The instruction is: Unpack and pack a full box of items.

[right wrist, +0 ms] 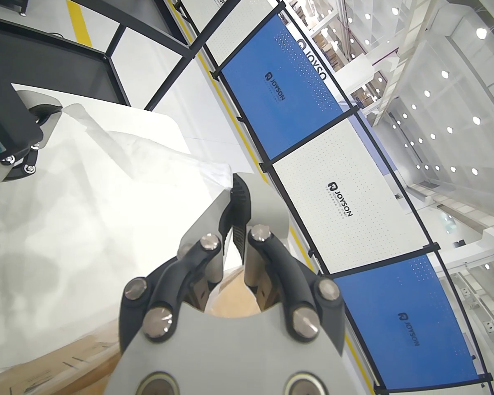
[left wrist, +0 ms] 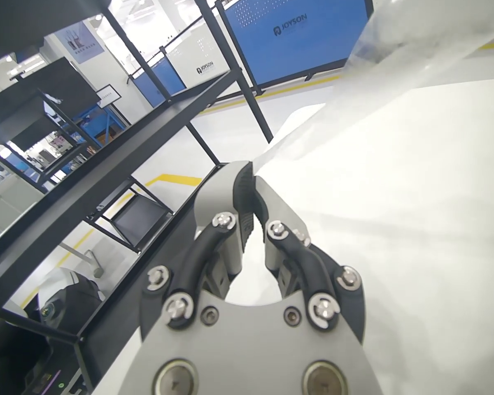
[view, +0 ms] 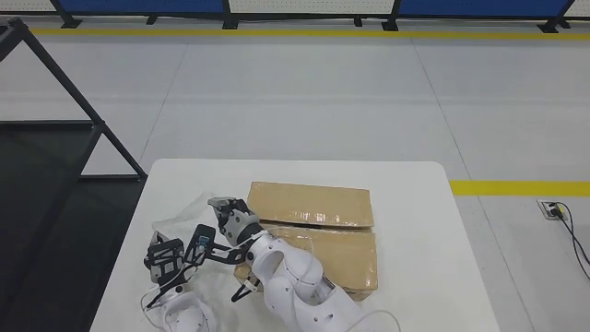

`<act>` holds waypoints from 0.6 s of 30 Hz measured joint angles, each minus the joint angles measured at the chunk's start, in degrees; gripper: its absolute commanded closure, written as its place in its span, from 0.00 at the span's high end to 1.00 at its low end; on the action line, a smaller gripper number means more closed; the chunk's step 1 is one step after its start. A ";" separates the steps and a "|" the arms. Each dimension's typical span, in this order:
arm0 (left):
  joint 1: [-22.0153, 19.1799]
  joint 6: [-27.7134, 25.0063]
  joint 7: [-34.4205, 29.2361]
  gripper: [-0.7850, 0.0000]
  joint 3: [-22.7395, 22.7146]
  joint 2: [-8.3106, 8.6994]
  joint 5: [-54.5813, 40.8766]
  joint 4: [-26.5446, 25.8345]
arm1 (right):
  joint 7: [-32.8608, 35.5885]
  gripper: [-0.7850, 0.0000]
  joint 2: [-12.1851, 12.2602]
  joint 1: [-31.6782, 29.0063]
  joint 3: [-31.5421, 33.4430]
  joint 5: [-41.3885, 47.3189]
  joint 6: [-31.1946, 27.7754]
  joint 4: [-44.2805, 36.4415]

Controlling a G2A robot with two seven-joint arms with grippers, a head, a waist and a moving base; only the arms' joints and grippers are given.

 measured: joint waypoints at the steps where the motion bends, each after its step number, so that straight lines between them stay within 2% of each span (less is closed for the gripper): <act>1: 0.03 0.06 -0.08 0.00 -0.05 0.00 -0.08 -0.06 | 0.00 0.00 0.01 -0.08 0.05 -0.02 0.01 -0.04; 2: 0.06 0.17 -0.24 0.03 -0.14 -0.02 -0.30 -0.13 | 0.00 0.00 0.02 -0.16 0.11 -0.03 0.02 -0.09; 3: 0.07 0.20 -0.40 0.25 -0.21 -0.04 -0.53 -0.17 | 0.01 0.00 0.02 -0.21 0.14 -0.05 0.00 -0.13; 4: 0.06 0.20 -0.57 0.36 -0.28 -0.05 -0.74 -0.20 | 0.01 0.00 0.03 -0.25 0.16 -0.07 -0.02 -0.16; 5: 0.04 0.20 -0.77 0.42 -0.37 -0.06 -0.93 -0.22 | 0.01 0.00 0.03 -0.30 0.18 -0.12 -0.06 -0.21; 6: 0.02 0.20 -0.89 0.53 -0.44 -0.07 -1.02 -0.23 | 0.00 0.00 0.03 -0.32 0.18 -0.16 -0.12 -0.23; 7: 0.01 0.20 -0.99 0.80 -0.51 -0.07 -1.09 -0.24 | -0.05 0.00 0.03 -0.34 0.18 -0.18 -0.20 -0.26; 8: 0.01 0.18 -1.07 1.00 -0.57 -0.07 -1.12 -0.27 | -0.11 0.00 0.03 -0.38 0.19 -0.18 -0.27 -0.30; 18: 0.27 0.49 -1.39 1.00 -0.88 -0.11 -1.27 -0.68 | -0.26 0.00 -0.08 -0.48 0.06 -0.29 -0.34 -0.38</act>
